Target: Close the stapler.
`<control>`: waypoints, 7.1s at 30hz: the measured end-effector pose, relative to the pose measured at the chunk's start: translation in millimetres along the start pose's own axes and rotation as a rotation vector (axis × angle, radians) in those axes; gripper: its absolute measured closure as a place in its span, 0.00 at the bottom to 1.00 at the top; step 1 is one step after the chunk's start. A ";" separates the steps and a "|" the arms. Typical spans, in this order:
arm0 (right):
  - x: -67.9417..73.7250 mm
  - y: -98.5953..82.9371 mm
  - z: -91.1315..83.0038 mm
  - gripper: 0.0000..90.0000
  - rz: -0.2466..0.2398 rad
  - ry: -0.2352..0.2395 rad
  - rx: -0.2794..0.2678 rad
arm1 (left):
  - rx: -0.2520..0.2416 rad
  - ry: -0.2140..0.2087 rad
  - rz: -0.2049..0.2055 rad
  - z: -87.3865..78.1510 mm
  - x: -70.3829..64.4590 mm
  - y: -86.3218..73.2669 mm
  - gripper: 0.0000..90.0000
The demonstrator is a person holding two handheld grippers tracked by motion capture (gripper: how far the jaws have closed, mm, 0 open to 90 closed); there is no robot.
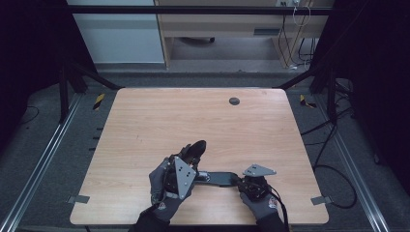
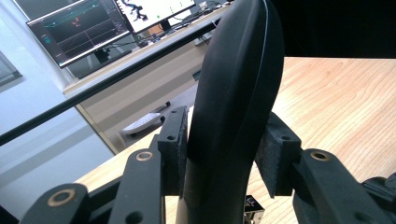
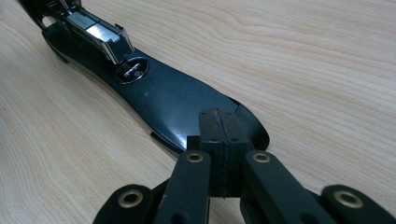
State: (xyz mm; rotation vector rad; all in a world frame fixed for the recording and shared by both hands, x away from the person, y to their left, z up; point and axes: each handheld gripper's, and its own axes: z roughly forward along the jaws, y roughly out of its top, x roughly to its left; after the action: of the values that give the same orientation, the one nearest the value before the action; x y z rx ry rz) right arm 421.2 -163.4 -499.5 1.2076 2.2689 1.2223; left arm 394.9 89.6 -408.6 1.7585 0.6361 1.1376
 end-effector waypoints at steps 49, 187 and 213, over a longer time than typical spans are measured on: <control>-0.3 -0.6 -0.3 1.00 0.019 0.009 -0.003 | 0.058 -0.021 0.276 22.8 -47.8 -3.3 0.62; -4.4 52.8 -58.8 1.00 -0.002 -0.005 -0.226 | 0.227 -0.048 -0.311 -29.3 114.1 -106.0 0.37; 15.0 47.8 -43.4 1.00 -0.027 0.027 -0.169 | 0.284 0.007 -0.355 -37.4 121.6 -134.0 0.40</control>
State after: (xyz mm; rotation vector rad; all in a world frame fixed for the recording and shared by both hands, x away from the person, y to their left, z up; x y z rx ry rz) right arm 412.2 -161.6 -433.9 1.1014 2.1435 1.3963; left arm 422.3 261.3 -471.3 1.7816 1.1097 0.8383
